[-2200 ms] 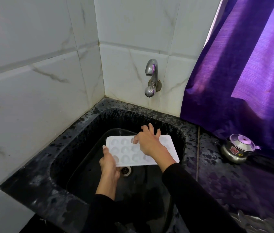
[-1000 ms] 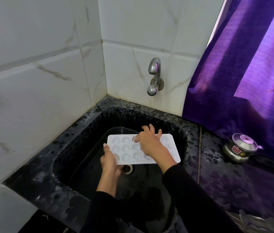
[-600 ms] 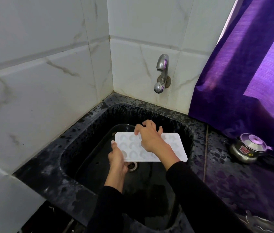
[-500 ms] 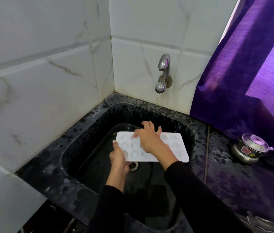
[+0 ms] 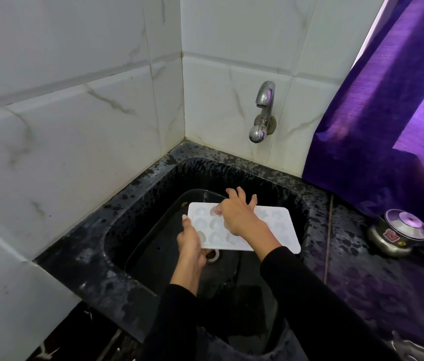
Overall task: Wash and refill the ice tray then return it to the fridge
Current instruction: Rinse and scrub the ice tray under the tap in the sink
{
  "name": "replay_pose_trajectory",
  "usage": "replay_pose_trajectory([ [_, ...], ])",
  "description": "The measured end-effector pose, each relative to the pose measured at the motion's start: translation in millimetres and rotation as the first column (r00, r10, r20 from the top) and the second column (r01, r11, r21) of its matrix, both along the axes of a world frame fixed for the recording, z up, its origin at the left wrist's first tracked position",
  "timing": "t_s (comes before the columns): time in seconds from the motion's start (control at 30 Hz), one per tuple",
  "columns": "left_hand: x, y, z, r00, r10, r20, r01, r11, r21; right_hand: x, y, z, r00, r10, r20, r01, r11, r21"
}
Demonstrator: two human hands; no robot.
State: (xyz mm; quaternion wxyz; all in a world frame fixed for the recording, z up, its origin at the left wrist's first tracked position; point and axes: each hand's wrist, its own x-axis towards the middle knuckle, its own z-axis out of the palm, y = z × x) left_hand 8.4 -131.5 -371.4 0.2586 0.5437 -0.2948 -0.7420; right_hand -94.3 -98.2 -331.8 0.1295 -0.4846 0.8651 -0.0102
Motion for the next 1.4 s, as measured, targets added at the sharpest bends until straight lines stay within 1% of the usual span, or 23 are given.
replay_pose_trajectory([
  [0.13,0.0,-1.0,0.8,1.0,0.008,-0.007,-0.008,1.0,0.001,2.1,-1.0,-1.2,1.0,0.031,0.0,-0.031,0.999,0.012],
  [0.23,1.2,-1.5,-0.8,1.0,0.01,-0.002,-0.01,1.0,0.001,1.5,-1.0,-3.0,1.0,0.02,0.012,-0.02,1.0,0.005],
  [0.4,0.9,0.2,-2.4,1.0,0.002,-0.008,-0.002,1.0,-0.004,4.3,-3.4,-1.6,1.0,-0.008,-0.014,0.008,1.0,0.007],
  [0.57,2.6,-1.6,-3.8,1.0,0.019,-0.007,-0.019,1.0,0.005,9.1,1.1,-6.9,1.0,0.021,-0.004,-0.021,1.0,0.002],
  [0.7,4.1,-3.1,-4.6,1.0,0.021,-0.012,-0.021,1.0,0.01,4.5,4.0,-7.4,1.0,0.001,0.025,0.0,1.0,-0.008],
  [0.9,0.6,-0.9,-3.6,1.0,0.016,-0.02,-0.016,1.0,0.001,6.6,0.9,-4.7,1.0,0.019,0.013,-0.019,0.999,-0.028],
  [1.1,2.6,-5.0,-6.5,0.999,0.024,-0.02,-0.024,1.0,0.004,5.5,4.2,-5.8,0.999,0.029,0.039,-0.027,0.998,-0.048],
  [1.17,3.2,-5.3,-6.7,0.999,0.024,-0.021,-0.024,1.0,0.007,4.6,4.4,-6.5,0.997,0.014,0.072,-0.011,0.999,-0.047],
  [1.23,2.8,-5.7,-7.1,1.0,0.02,-0.018,-0.02,1.0,0.005,3.4,4.7,-6.8,0.992,-0.017,0.126,0.026,0.997,-0.071],
  [1.3,2.3,-6.1,-7.1,1.0,0.018,-0.014,-0.018,1.0,0.001,3.7,4.5,-5.9,0.987,-0.034,0.157,0.056,0.989,-0.14],
  [1.4,1.0,-6.8,-7.2,1.0,0.02,-0.023,-0.02,1.0,0.004,9.0,0.5,-1.2,0.987,0.011,0.162,0.023,0.978,-0.207],
])
